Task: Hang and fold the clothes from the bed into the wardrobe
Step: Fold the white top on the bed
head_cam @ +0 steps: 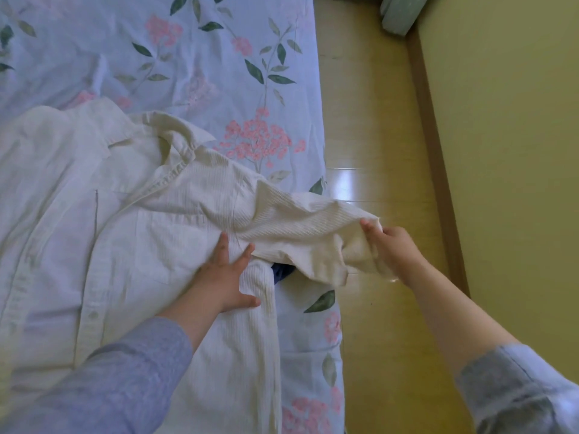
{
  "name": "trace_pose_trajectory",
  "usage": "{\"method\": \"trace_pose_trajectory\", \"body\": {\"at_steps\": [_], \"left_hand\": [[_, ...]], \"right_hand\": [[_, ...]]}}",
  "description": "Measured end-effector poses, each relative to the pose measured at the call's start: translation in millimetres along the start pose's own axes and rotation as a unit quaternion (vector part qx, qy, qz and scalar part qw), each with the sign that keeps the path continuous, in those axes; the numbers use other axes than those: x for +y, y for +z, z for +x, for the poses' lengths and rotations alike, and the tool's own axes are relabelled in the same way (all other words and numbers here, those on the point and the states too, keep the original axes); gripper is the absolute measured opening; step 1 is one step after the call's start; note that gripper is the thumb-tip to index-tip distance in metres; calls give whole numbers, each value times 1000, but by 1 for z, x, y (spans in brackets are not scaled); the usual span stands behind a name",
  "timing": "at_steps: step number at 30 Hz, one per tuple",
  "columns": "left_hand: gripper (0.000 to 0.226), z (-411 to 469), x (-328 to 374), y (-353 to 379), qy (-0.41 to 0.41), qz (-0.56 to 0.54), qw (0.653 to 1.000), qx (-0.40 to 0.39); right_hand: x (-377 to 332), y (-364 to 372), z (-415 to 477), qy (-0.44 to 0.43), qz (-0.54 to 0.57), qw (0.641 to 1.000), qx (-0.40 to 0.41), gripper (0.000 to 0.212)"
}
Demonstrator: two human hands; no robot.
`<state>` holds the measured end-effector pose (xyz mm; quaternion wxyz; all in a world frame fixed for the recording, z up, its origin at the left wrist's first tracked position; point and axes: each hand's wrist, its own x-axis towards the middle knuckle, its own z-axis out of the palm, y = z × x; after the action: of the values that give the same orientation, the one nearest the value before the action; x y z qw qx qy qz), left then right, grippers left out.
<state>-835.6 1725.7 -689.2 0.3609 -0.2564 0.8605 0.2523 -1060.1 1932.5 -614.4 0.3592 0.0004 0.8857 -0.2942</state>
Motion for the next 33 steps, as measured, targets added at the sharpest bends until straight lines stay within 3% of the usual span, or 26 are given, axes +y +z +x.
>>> {"method": "trace_pose_trajectory", "body": {"at_steps": [4, 7, 11, 18, 22, 23, 26, 28, 33], "left_hand": [[106, -1, -3, -8, 17, -86, 996, -12], [74, -17, -12, -16, 52, -181, 982, 15], [40, -47, -27, -29, 38, -279, 954, 106], [24, -93, -87, -77, -32, -454, 861, 229], [29, -116, -139, -101, -79, -558, 770, 300], [31, -121, -154, -104, -87, -549, 762, 331], [38, -132, -194, -106, -100, -479, 793, 363], [25, -130, -211, -98, -99, -454, 815, 346], [56, -114, -214, -81, -96, -379, 865, 315]], "right_hand": [[-14, -6, -10, 52, 96, 987, -114, 41], [-30, -16, -19, 81, 196, 954, -212, 38], [-69, -9, -39, 61, 227, 925, -298, 37], [-167, 55, -92, 51, 218, 900, -375, 38], [-219, 135, -123, 70, 317, 836, -443, 20], [-225, 154, -126, 76, 337, 825, -448, 16], [-220, 196, -118, 56, 285, 890, -352, 40], [-205, 209, -110, 45, 203, 937, -280, 55], [-183, 225, -88, -17, 30, 993, -111, 39]]}}
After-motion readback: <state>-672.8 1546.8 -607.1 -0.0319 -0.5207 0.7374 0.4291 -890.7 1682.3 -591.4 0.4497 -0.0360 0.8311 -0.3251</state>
